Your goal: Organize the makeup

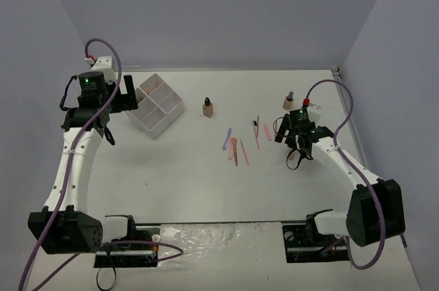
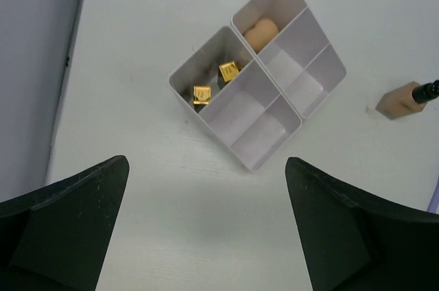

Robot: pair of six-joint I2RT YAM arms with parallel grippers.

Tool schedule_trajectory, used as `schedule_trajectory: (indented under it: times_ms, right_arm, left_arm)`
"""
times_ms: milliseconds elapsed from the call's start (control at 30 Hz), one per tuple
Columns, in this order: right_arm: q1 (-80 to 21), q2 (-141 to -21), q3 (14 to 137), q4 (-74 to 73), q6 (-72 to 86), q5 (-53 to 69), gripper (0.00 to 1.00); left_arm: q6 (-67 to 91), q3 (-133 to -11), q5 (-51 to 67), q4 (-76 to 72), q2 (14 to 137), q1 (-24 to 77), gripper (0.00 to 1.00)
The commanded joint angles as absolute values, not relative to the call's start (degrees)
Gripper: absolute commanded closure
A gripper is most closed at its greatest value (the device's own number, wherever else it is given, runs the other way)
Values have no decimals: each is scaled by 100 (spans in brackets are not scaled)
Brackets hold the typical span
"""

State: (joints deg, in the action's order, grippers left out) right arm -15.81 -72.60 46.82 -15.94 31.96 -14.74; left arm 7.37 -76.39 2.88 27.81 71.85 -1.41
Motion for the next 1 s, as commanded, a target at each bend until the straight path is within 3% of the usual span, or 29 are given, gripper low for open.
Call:
schedule_trajectory:
  times_ms: [0,500,767,967]
  right_arm:
    - [-1393,-7688,4606,-991,3226,-1073,17]
    - [-1013,-8724,4353,-321,3163,-1021,37]
    - [-1002,-8875,4233,-185,3056,-915,61]
    - [-1016,-8512,4170,-185,2793,-825,89]
  left_arm:
    - [1318,-7512,516,3307,6740,-69,3]
    - [1774,-6977,1297,3401,6209,240,3]
    - [1909,-7080,1627,3444,6105,332,3]
    - [2159,-7205,1955,3383,6056,441,3]
